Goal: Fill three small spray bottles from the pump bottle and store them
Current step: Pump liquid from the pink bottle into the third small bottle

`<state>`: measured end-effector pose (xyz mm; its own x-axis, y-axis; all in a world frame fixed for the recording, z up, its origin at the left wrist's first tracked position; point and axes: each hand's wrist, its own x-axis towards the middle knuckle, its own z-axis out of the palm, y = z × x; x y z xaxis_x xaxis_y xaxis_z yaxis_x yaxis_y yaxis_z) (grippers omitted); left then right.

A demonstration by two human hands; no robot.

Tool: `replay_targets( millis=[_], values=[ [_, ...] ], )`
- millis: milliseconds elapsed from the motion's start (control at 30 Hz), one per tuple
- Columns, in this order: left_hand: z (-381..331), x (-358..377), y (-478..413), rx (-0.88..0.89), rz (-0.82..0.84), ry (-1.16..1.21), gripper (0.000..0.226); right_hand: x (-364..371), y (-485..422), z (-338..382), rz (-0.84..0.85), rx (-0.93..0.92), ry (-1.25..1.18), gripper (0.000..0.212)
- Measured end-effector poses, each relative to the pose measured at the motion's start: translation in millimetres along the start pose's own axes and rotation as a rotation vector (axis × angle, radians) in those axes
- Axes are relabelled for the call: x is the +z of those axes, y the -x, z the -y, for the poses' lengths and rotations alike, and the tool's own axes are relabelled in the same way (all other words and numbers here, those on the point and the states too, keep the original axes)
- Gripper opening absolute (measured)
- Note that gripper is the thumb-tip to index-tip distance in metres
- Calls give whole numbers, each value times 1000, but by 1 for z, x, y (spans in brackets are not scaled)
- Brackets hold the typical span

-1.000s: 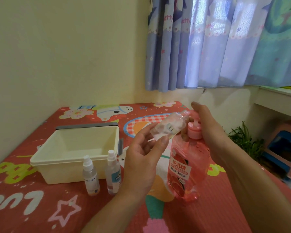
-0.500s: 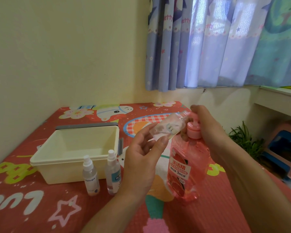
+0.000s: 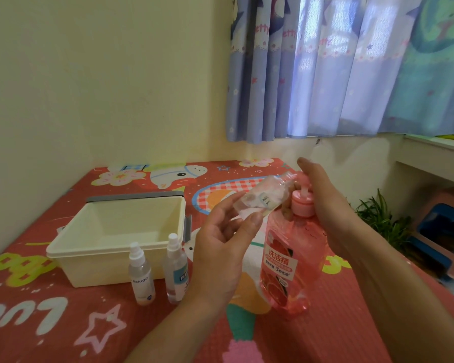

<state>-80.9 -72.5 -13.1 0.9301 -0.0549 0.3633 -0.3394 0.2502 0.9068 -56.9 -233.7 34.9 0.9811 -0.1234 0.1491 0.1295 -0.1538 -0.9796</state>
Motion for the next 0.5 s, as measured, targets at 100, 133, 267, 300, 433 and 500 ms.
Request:
replay_targets(
  millis=[100,133,267,300,433,500],
  values=[
    [-1,0,1,0,4,14,48,0,0,1,-9,6,9,59],
    [-1,0,1,-1,4,15,47,0,0,1,-12,8,14,58],
    [0,0,1,-4,1,4,47,1,1,1,-15,-6,10,61],
    [0,0,1,-4,-2,4,47,1,1,2,-14,-5,5,61],
    [0,0,1,-6,-8,8,47,2,0,2,-18,4,27,58],
    [0,-1,0,-9,-10,10,47,2,0,2,-24,6,15,58]
  ],
)
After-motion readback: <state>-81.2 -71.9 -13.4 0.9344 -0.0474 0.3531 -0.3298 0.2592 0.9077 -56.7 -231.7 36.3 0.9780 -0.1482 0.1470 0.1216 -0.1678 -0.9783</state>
